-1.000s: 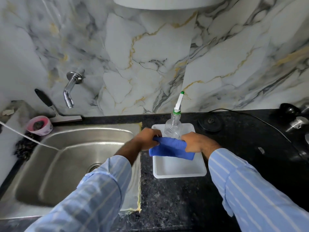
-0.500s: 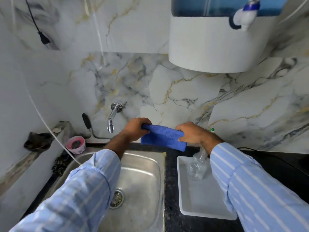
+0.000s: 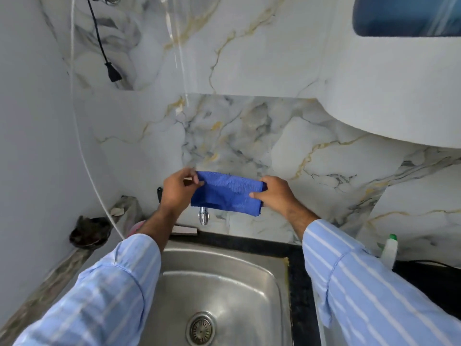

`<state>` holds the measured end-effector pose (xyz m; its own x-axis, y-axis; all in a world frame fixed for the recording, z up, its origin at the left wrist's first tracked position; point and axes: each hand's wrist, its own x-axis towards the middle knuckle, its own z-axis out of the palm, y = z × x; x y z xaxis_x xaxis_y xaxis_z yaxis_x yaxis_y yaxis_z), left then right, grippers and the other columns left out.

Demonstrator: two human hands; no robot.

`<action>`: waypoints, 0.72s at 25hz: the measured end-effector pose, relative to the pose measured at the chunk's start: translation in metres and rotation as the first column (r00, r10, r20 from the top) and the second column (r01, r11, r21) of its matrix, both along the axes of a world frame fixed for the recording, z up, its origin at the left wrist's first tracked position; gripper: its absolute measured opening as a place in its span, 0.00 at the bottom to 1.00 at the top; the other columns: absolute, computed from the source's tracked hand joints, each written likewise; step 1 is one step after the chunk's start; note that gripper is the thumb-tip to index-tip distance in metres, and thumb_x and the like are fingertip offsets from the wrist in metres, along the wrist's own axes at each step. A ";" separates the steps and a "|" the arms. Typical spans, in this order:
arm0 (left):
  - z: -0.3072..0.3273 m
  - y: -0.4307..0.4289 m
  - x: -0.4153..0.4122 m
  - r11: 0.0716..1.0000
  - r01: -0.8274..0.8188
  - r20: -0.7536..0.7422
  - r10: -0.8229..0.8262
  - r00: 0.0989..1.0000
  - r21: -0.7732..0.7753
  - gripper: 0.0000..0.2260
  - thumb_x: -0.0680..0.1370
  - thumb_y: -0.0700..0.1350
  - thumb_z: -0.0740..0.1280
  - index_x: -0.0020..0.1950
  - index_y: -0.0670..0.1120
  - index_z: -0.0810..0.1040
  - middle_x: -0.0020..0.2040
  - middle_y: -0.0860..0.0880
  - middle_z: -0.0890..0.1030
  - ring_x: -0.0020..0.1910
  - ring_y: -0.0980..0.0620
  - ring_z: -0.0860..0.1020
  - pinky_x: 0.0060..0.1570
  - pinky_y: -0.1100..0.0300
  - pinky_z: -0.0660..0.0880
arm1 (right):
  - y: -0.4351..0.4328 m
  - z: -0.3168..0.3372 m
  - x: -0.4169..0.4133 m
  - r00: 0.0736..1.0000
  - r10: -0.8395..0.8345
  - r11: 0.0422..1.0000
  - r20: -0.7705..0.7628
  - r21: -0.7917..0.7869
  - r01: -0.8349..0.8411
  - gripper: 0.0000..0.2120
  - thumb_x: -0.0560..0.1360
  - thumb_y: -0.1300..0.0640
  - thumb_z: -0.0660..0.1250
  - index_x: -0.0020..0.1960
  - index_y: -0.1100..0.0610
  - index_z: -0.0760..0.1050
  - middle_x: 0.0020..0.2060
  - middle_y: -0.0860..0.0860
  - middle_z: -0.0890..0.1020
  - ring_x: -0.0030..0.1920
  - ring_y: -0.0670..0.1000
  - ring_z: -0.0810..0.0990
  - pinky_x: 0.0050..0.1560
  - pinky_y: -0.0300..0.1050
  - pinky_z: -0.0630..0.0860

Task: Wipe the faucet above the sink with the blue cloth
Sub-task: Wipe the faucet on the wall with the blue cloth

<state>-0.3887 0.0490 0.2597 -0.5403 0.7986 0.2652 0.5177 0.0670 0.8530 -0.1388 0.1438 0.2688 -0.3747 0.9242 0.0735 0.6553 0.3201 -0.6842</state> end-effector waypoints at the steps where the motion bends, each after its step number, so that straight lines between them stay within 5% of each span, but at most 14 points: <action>1: -0.002 0.006 -0.010 1.000 0.006 -0.021 -0.006 1.000 -0.014 0.09 0.74 0.39 0.75 0.39 0.52 0.83 0.45 0.53 0.85 0.46 0.49 0.83 0.47 0.64 0.76 | 0.007 -0.006 -0.013 0.999 -0.015 1.000 -0.030 0.002 0.015 0.11 0.77 0.58 0.79 0.51 0.62 0.80 0.47 0.56 0.83 0.48 0.56 0.82 0.53 0.54 0.82; 4: -0.012 0.028 -0.036 0.999 -0.022 -0.207 0.014 0.978 -0.036 0.08 0.77 0.38 0.71 0.49 0.49 0.87 0.53 0.49 0.86 0.51 0.48 0.82 0.58 0.56 0.76 | 0.027 -0.027 -0.049 0.991 -0.084 0.996 -0.100 0.010 0.086 0.13 0.75 0.58 0.82 0.50 0.63 0.81 0.43 0.56 0.83 0.44 0.57 0.81 0.51 0.56 0.85; 8: -0.021 0.054 -0.056 0.995 -0.017 -0.378 -0.020 0.926 -0.094 0.09 0.79 0.37 0.69 0.55 0.44 0.87 0.57 0.43 0.83 0.56 0.43 0.80 0.59 0.60 0.71 | 0.053 -0.050 -0.081 0.964 -0.188 0.982 -0.190 -0.017 0.188 0.16 0.74 0.59 0.83 0.58 0.64 0.83 0.50 0.57 0.88 0.44 0.51 0.81 0.45 0.41 0.76; 10: -0.028 0.064 -0.050 0.979 -0.031 -0.443 -0.062 0.894 -0.199 0.11 0.80 0.49 0.68 0.56 0.45 0.86 0.61 0.41 0.79 0.58 0.40 0.78 0.60 0.55 0.72 | 0.061 -0.059 -0.086 0.974 -0.180 0.984 -0.136 -0.005 0.181 0.16 0.75 0.57 0.82 0.57 0.65 0.82 0.51 0.59 0.87 0.45 0.52 0.81 0.42 0.40 0.75; 13: -0.033 0.081 -0.028 0.847 -0.229 -0.560 -0.095 0.823 -0.480 0.34 0.72 0.75 0.59 0.49 0.47 0.85 0.61 0.43 0.74 0.57 0.41 0.75 0.54 0.47 0.76 | 0.054 -0.062 -0.082 0.971 -0.237 0.951 0.044 0.213 0.222 0.17 0.79 0.50 0.78 0.55 0.62 0.80 0.51 0.59 0.85 0.50 0.61 0.83 0.45 0.49 0.79; 14: -0.033 0.088 -0.015 0.795 -0.220 -0.523 -0.139 0.841 -0.565 0.35 0.70 0.77 0.59 0.48 0.46 0.83 0.58 0.43 0.76 0.56 0.41 0.76 0.52 0.48 0.76 | 0.052 -0.059 -0.077 0.962 -0.264 0.880 0.072 0.427 0.209 0.16 0.80 0.48 0.75 0.54 0.61 0.80 0.51 0.59 0.83 0.51 0.62 0.83 0.48 0.52 0.81; 16: -0.035 0.108 0.005 0.736 -0.106 -0.391 -0.226 0.892 -0.669 0.27 0.73 0.69 0.66 0.50 0.44 0.81 0.53 0.42 0.80 0.51 0.42 0.79 0.49 0.51 0.74 | 0.059 -0.046 -0.069 0.956 -0.269 0.567 0.115 0.822 0.060 0.13 0.82 0.49 0.70 0.56 0.60 0.79 0.57 0.59 0.82 0.59 0.63 0.81 0.57 0.59 0.82; 18: -0.035 0.122 0.016 0.755 0.019 -0.184 -0.184 0.966 -0.655 0.15 0.78 0.51 0.69 0.55 0.40 0.82 0.49 0.40 0.84 0.48 0.42 0.82 0.43 0.55 0.74 | 0.080 -0.025 -0.065 0.945 -0.247 0.334 0.213 0.934 -0.124 0.17 0.83 0.51 0.65 0.67 0.59 0.76 0.74 0.62 0.75 0.75 0.65 0.73 0.75 0.64 0.73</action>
